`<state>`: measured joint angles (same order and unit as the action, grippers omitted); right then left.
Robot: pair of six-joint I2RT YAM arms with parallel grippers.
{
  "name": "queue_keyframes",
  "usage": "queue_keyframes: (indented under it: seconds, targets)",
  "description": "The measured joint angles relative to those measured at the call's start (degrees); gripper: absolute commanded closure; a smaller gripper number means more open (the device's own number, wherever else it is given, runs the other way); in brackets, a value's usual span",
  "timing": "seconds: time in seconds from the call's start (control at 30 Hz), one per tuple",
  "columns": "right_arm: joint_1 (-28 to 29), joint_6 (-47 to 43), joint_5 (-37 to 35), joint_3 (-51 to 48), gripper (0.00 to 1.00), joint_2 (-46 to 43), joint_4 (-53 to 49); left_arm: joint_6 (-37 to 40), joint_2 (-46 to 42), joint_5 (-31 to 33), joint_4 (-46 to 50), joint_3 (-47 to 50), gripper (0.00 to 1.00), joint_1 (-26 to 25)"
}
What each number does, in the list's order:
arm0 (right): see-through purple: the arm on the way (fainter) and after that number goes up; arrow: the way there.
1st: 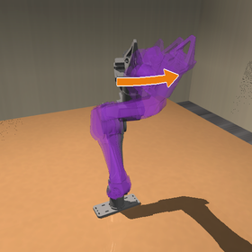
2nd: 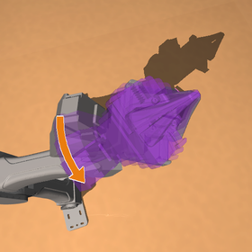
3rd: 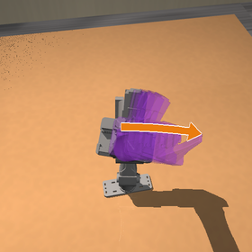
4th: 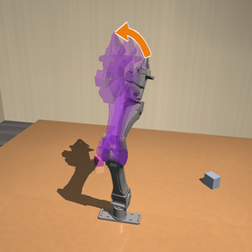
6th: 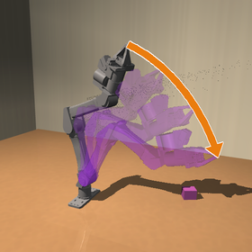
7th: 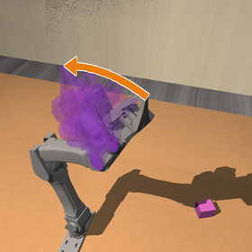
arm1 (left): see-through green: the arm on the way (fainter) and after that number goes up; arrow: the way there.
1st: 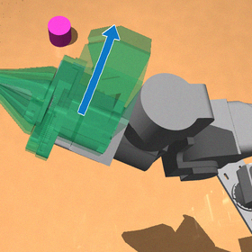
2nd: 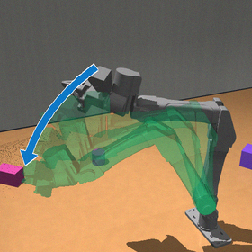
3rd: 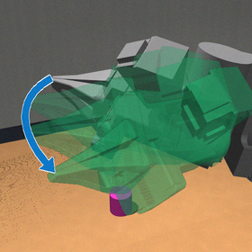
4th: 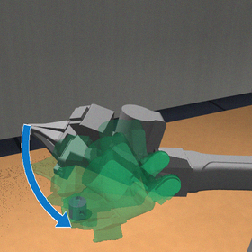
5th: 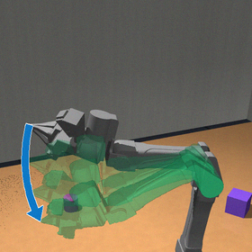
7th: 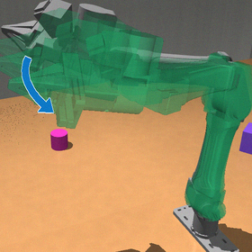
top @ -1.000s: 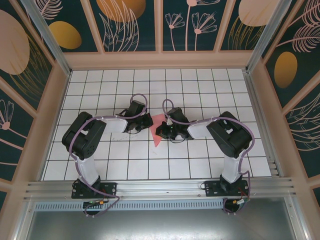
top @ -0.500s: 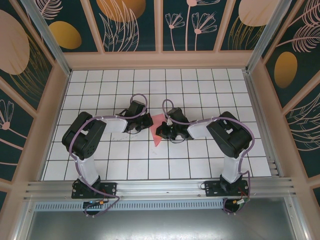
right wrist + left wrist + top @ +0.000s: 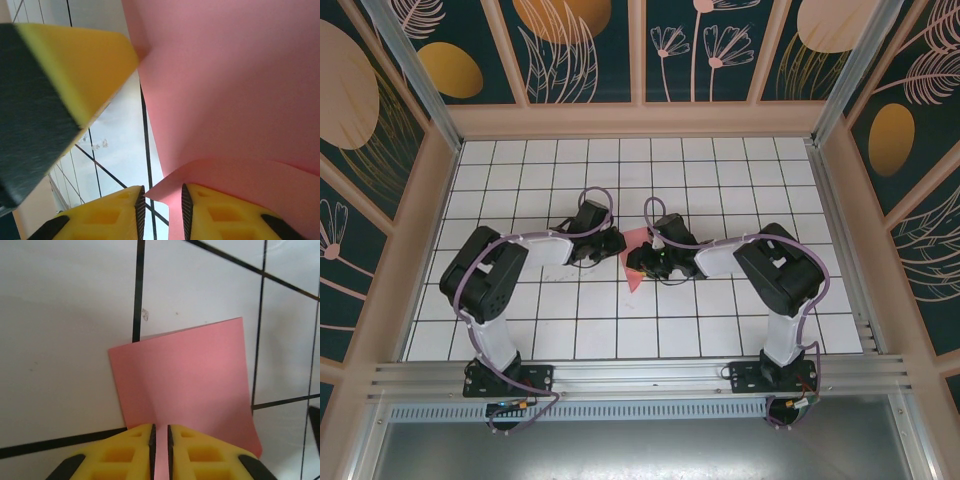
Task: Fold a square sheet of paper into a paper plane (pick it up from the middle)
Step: Fold the paper at the center of the table.
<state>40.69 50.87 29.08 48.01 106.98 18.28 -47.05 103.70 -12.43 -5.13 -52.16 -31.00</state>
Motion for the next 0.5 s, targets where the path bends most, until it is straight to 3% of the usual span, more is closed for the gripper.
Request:
queue_keyframes:
  seconds: [0.23, 0.5]
  targets:
    - [-0.02, 0.00, 0.37, 0.17, 0.68, 0.00, -0.02, 0.17, -4.94, 1.36, 1.53, 0.00, 0.78, 0.90]
    - [0.00, -1.07, -0.46, 0.17, 0.78, 0.00, -0.90, 0.50, -6.16, -1.38, 1.05, 0.42, 0.85, 0.90]
